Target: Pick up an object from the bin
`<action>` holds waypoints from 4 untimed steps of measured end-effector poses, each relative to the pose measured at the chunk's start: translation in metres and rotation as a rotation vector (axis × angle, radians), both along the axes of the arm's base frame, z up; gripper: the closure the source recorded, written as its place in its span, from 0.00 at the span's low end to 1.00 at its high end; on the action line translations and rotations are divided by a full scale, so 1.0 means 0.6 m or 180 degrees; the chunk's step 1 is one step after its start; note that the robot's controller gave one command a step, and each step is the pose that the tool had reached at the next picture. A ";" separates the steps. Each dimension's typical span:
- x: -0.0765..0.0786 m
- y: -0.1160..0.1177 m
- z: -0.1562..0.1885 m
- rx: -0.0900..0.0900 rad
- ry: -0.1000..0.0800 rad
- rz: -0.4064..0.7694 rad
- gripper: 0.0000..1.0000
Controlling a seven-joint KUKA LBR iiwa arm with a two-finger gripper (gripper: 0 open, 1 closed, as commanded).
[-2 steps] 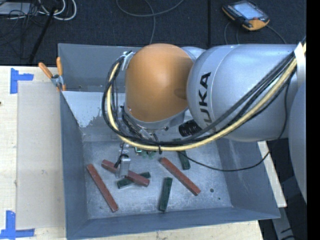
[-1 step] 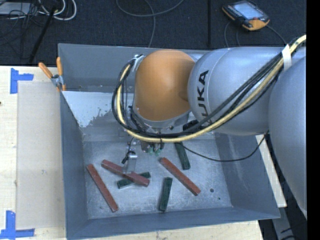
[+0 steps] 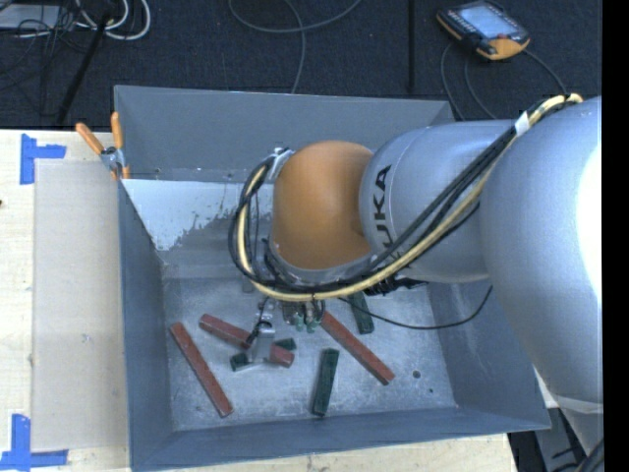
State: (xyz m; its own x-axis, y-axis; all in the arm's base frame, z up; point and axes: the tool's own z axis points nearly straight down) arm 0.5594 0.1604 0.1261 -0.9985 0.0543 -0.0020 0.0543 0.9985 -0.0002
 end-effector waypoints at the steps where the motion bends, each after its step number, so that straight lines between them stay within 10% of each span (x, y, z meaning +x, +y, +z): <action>1: 0.079 0.096 -0.094 0.0002 0.0007 -0.0369 1.00; 2: 0.079 0.095 -0.094 0.0003 0.0007 -0.0377 0.00; 3: 0.080 0.094 -0.094 0.0003 0.0006 -0.0380 0.00; 4: -0.006 0.048 0.005 0.0001 0.0008 0.0524 1.00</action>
Offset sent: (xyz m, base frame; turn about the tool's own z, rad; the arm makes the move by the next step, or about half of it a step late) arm 0.0000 0.0000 0.0000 0.0000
